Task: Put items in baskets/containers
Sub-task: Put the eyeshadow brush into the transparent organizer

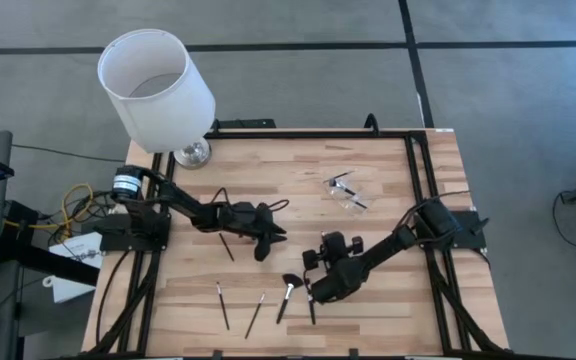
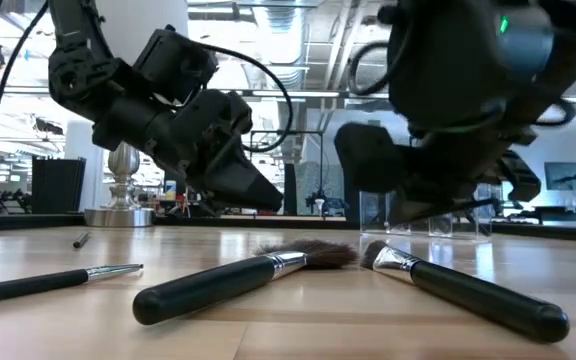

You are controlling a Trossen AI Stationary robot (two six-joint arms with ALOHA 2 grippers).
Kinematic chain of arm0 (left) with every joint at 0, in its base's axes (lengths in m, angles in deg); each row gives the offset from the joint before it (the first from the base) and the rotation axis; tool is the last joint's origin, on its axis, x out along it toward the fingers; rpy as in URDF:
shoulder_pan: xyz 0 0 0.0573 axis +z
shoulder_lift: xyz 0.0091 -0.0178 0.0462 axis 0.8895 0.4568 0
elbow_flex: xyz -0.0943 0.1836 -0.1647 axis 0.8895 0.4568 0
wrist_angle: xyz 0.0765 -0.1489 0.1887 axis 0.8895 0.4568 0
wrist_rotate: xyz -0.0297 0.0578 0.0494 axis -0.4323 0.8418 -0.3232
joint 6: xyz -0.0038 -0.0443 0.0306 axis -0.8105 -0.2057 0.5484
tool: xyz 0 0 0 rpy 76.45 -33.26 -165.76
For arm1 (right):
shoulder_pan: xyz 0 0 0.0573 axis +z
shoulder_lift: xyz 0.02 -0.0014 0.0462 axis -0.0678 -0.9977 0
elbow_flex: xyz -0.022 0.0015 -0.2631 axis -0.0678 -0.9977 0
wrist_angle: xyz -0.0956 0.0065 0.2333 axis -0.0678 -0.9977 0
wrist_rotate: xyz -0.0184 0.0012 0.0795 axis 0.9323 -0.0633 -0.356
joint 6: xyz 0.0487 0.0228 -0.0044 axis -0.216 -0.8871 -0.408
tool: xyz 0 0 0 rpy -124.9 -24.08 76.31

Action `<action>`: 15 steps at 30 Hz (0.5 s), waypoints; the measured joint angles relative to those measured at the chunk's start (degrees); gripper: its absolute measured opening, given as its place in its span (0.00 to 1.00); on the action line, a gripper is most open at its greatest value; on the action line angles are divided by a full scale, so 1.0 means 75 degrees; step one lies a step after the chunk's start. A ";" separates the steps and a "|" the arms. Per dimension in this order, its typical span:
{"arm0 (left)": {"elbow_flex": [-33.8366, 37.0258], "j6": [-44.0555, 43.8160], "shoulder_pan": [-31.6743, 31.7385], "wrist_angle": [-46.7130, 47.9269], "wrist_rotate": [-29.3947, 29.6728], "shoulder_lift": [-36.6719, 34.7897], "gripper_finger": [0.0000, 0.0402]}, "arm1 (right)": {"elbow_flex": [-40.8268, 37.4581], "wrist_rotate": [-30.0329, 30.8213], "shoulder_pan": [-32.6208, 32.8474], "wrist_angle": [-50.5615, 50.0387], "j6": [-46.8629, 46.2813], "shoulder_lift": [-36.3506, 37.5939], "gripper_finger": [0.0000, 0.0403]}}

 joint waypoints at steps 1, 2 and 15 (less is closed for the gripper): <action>-0.0003 -0.0003 0.0023 -0.0045 -0.0008 0.0003 0.25 | 0.0001 0.0013 0.0003 0.0068 0.0112 0.0044 0.01; -0.0008 -0.0082 0.0039 -0.0071 -0.0023 -0.0008 0.25 | 0.0003 0.0052 0.0006 0.0155 0.0193 0.0090 0.01; -0.0012 -0.3033 0.0547 -0.0179 -0.0746 -0.0674 0.25 | 0.0012 0.1462 -0.0009 0.1354 0.2533 0.1263 0.01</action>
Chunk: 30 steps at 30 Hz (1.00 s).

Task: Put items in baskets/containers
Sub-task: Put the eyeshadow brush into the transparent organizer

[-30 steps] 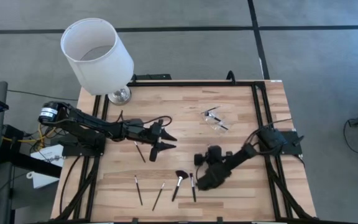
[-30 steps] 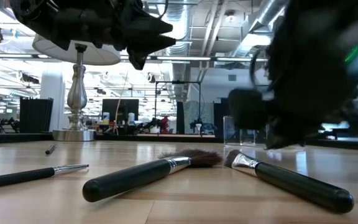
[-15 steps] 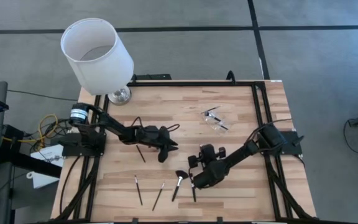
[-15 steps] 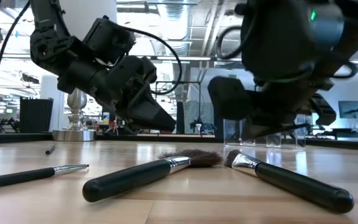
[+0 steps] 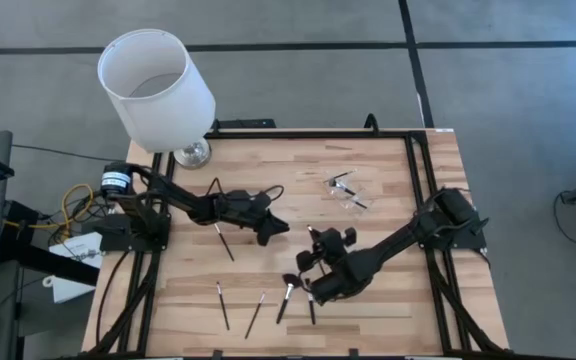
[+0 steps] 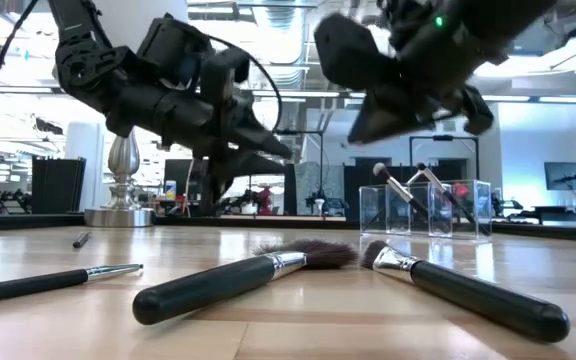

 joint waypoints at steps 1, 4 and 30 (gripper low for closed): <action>0.0000 0.0127 -0.0017 -0.0046 -0.0003 -0.0085 0.25 | 0.0002 0.0008 0.0000 0.0105 0.0257 0.0073 0.01; 0.0000 0.0299 -0.0096 -0.0243 -0.0012 -0.0410 0.25 | 0.0002 0.0022 0.0032 0.0543 0.1138 0.0194 0.01; 0.0012 0.1789 -0.0363 -0.0592 0.0122 -0.1338 0.25 | 0.0005 0.1656 0.0269 0.3132 0.5023 0.0754 0.01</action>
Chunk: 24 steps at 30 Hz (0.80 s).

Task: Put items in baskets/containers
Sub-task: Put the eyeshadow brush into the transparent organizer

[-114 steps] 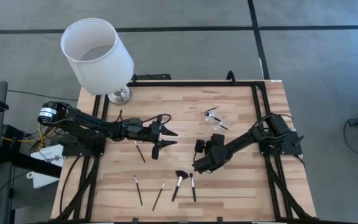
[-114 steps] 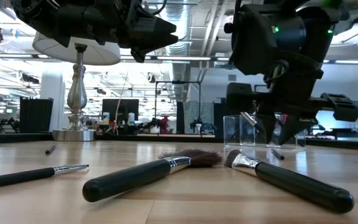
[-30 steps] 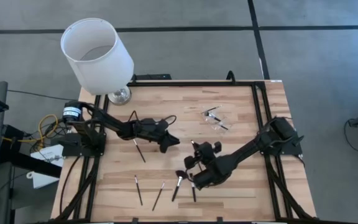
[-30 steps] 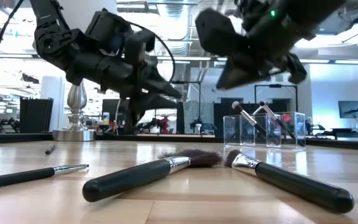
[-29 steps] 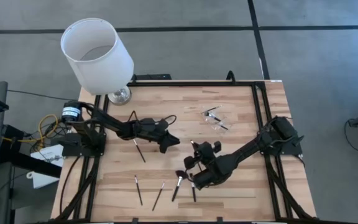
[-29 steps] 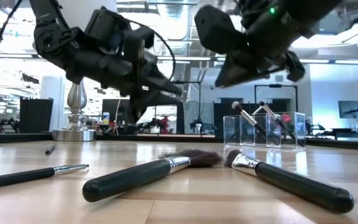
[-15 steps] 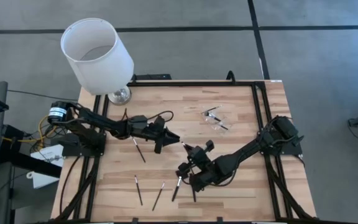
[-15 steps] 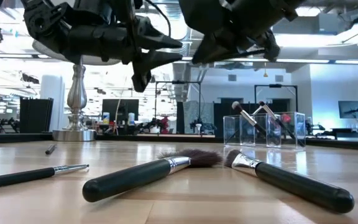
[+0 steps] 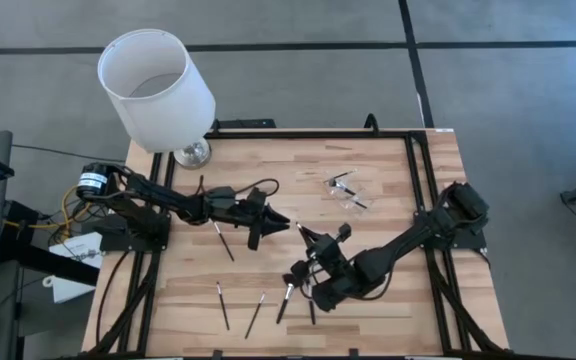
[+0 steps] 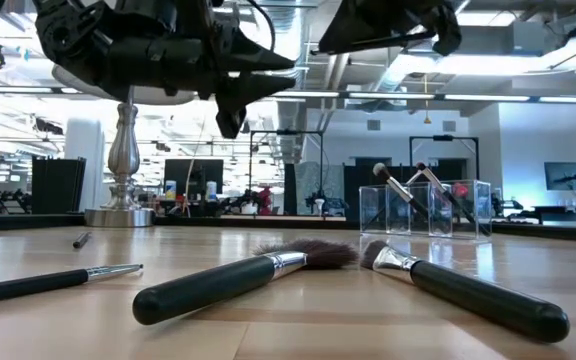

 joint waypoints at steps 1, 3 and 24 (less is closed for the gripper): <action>0.0000 0.0149 -0.0006 -0.0065 -0.0002 -0.0002 0.25 | 0.0000 -0.0045 -0.0037 -0.0005 -0.0002 0.0000 0.01; 0.0000 0.0373 -0.0051 -0.0123 0.0001 -0.0002 0.25 | 0.0000 -0.0058 -0.0120 -0.0006 -0.0003 0.0000 0.01; 0.0000 0.0918 -0.0186 -0.1010 -0.0008 0.0001 0.25 | 0.0000 -0.1040 -0.0386 0.1450 0.1659 0.0478 0.01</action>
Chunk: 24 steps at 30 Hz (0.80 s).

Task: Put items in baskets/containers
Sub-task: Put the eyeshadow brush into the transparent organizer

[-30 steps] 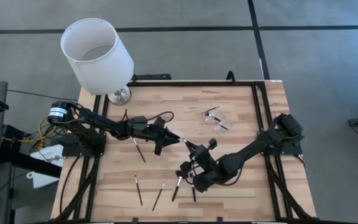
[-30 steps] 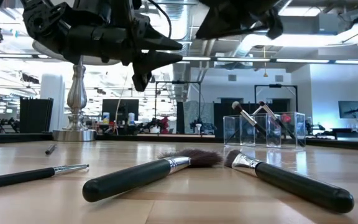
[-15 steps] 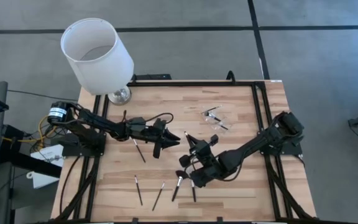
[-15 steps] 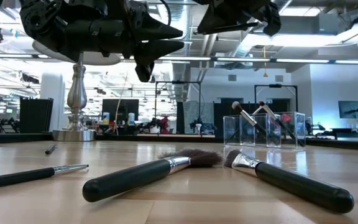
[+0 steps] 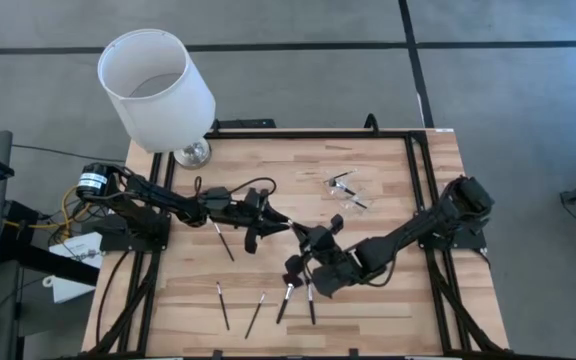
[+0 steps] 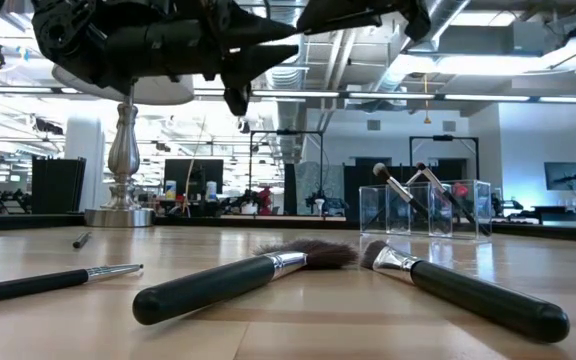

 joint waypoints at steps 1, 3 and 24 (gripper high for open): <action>0.0000 0.0044 0.0000 -0.0064 0.0000 0.0000 0.25 | 0.0000 -0.0010 0.0038 0.0002 0.0006 0.0003 0.01; -0.0002 0.0049 0.0000 -0.0106 0.0000 0.0000 0.25 | 0.0000 -0.0013 0.0114 0.0010 0.0022 0.0047 0.01; -0.0006 0.0217 -0.0009 -0.0538 -0.0202 0.0000 0.24 | 0.0000 -0.0357 -0.0040 0.0080 0.0019 0.0073 0.01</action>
